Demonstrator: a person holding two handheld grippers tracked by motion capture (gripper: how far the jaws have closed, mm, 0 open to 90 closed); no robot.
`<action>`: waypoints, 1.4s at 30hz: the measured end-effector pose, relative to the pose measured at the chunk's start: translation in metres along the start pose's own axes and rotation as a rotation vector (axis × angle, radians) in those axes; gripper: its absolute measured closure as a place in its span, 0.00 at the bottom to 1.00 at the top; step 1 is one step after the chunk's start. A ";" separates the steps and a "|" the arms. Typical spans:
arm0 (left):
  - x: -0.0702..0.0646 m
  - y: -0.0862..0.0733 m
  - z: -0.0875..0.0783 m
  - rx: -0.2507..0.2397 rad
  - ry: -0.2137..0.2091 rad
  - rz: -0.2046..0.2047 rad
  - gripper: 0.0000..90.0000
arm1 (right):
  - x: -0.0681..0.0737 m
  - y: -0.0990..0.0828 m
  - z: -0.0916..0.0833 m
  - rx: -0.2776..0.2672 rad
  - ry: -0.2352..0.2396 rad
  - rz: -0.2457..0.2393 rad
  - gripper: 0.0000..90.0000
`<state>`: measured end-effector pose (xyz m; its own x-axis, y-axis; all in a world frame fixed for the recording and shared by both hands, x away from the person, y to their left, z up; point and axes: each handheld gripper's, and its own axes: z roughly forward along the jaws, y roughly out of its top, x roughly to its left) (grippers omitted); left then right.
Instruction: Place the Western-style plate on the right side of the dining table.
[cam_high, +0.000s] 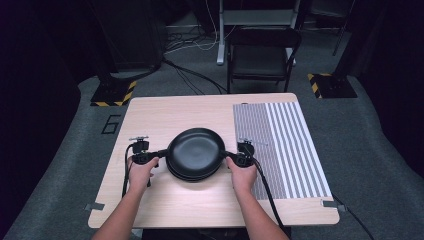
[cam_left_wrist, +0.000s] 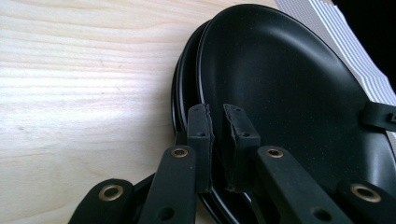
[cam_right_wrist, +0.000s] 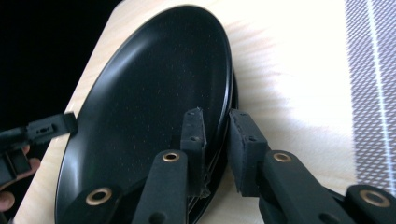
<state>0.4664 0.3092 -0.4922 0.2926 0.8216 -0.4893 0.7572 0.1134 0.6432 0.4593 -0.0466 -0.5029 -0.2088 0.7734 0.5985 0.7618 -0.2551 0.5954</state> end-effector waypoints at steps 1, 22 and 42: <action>-0.001 0.000 0.001 -0.005 0.002 -0.008 0.91 | -0.001 0.001 0.000 -0.014 -0.004 0.002 0.86; -0.004 -0.002 0.013 -0.011 -0.034 -0.046 0.88 | -0.004 0.018 -0.002 -0.059 -0.031 -0.035 0.78; -0.010 -0.009 0.016 -0.027 -0.001 -0.036 0.84 | 0.001 -0.015 -0.010 -0.035 0.016 0.064 0.81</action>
<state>0.4657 0.2909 -0.5024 0.2655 0.8163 -0.5130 0.7516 0.1580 0.6405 0.4409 -0.0478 -0.5058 -0.1705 0.7459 0.6439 0.7517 -0.3241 0.5744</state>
